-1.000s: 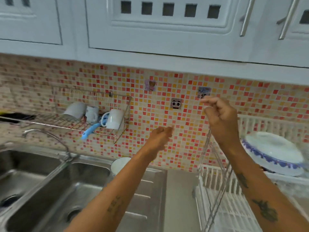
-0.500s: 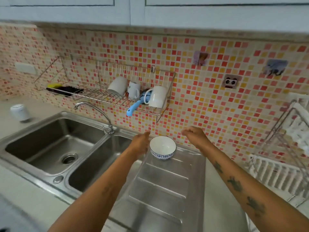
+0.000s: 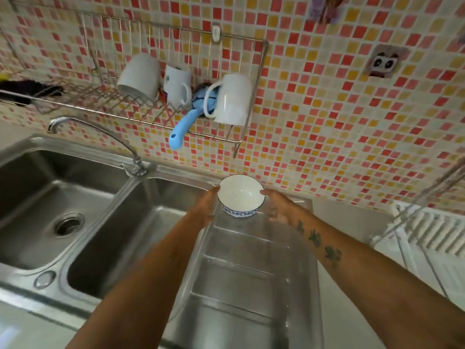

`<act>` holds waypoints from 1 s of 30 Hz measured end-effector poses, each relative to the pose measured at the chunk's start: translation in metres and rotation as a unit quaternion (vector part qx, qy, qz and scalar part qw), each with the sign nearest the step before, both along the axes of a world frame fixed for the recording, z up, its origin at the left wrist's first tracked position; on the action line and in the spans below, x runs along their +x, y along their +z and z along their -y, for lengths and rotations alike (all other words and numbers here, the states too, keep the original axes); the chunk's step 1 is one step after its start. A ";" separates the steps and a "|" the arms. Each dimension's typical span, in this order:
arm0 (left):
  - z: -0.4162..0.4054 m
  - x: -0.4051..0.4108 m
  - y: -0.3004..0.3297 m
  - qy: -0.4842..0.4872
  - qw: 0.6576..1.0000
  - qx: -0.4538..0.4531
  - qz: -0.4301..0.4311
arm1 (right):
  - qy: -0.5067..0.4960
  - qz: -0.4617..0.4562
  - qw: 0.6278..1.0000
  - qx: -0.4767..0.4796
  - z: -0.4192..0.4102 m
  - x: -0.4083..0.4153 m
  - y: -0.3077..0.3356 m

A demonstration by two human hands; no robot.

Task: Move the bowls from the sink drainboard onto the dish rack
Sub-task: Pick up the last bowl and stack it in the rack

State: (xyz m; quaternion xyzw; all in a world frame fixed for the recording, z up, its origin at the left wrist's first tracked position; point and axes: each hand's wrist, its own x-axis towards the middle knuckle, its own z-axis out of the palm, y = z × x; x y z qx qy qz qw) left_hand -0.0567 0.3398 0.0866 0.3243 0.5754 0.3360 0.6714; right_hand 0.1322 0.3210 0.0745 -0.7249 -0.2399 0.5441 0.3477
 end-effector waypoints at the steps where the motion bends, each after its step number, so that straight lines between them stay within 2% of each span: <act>1: -0.005 0.001 -0.006 0.000 1.000 -0.008 0.005 | -0.010 -0.015 1.000 -0.002 -0.005 -0.001 -0.005; 5: -0.026 0.010 -0.035 0.008 0.998 -0.027 0.047 | -0.024 -0.036 0.999 -0.014 -0.021 -0.009 -0.024; 12: -0.047 0.027 -0.065 -0.011 1.000 -0.023 0.018 | -0.046 -0.025 0.998 -0.028 -0.035 -0.019 -0.046; 23: -0.045 0.022 -0.077 -0.044 0.996 0.061 0.046 | -0.093 -0.048 0.994 0.031 -0.039 -0.020 -0.060; 30: -0.038 0.022 -0.059 -0.053 0.991 0.113 0.051 | -0.104 -0.025 0.991 0.076 -0.025 -0.018 -0.040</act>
